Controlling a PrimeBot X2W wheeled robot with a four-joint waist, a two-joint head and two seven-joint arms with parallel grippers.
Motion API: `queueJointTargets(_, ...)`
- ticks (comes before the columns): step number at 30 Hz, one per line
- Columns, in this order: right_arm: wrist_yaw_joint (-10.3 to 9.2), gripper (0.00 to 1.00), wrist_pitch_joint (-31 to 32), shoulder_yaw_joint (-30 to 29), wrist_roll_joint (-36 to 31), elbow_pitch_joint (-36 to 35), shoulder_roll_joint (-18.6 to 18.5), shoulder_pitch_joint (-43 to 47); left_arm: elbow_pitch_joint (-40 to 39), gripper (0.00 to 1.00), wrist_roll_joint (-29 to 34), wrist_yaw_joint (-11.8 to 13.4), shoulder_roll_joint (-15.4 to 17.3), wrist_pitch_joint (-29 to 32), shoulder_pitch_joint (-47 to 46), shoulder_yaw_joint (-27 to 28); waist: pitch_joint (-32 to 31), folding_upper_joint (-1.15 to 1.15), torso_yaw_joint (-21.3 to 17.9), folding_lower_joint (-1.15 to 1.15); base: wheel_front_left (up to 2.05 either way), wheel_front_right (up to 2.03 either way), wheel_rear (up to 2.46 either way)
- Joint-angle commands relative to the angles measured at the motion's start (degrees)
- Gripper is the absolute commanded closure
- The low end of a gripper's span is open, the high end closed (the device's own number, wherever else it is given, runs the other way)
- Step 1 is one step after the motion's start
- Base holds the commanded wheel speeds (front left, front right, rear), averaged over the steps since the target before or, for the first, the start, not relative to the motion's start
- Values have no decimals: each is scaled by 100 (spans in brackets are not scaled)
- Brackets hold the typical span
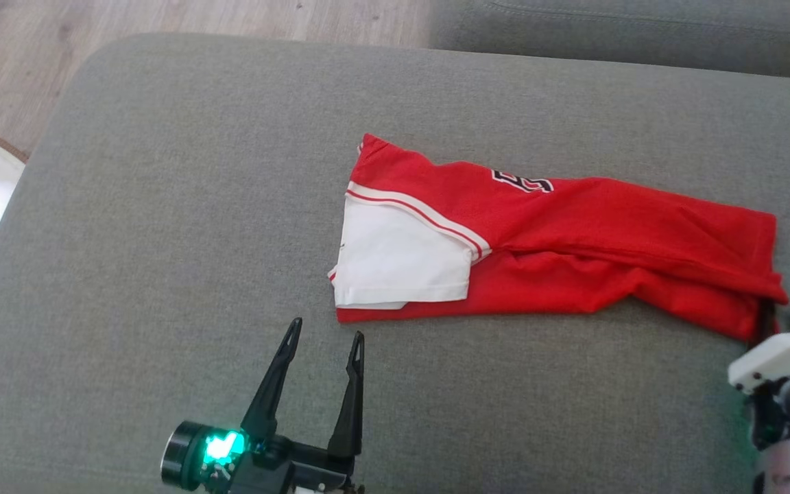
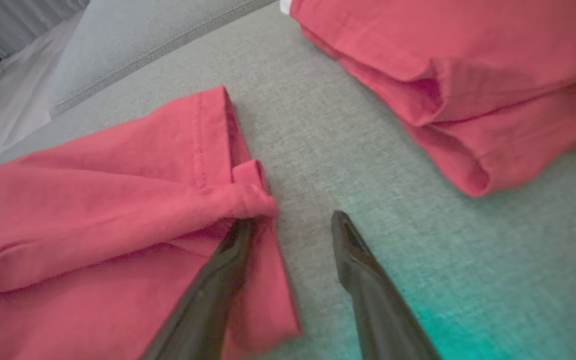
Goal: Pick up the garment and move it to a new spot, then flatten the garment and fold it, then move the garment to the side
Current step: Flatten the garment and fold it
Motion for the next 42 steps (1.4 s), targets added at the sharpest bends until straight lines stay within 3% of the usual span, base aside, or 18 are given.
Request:
queueJointTargets(1,-5,45,-14,325,139,150,32,-146,-201,0,73,-45,-50,-29,-99,205,-17,0,-20,0,0,0,0)
queueJointTargets(6,-5,51,-193,681,382,576,33,-285,-202,0,123,-123,-54,-29,-72,270,-38,0,-44,0,0,0,0)
queueJointTargets(8,-5,58,-263,787,448,772,33,-341,-197,0,144,-153,-59,-29,-56,299,-44,0,-46,0,0,0,0)
queueJointTargets(9,-5,65,-292,843,477,862,34,-369,-197,0,155,-165,-64,-29,-50,309,-46,0,-45,0,0,0,0)
queueJointTargets(10,-5,90,-336,893,493,932,34,-391,-197,0,165,-175,-70,-29,-44,318,-49,0,-45,0,0,0,0)
queueJointTargets(11,-5,100,-379,954,510,992,34,-413,-198,0,176,-186,-77,-29,-37,326,-54,0,-46,0,0,0,0)
queueJointTargets(15,-5,100,-735,988,427,999,4,-438,-211,0,214,-202,-98,-29,7,370,-65,0,-95,0,0,0,0)
queueJointTargets(19,-5,100,-970,899,253,826,-317,-499,-218,0,228,-217,-120,-29,38,424,-67,0,-199,0,0,0,0)
queueJointTargets(28,-5,100,-774,1089,255,132,-1045,-823,-193,0,253,-296,-170,-29,38,502,-45,0,-437,0,0,0,0)
queueJointTargets(34,-5,100,-605,1578,648,-704,-992,-811,-187,0,282,-340,-197,-29,16,541,1,0,-472,0,0,0,0)
queueJointTargets(42,-5,100,-256,2439,1015,-2405,-672,-441,-112,0,256,-399,-245,-29,35,580,-124,0,-372,0,0,0,0)
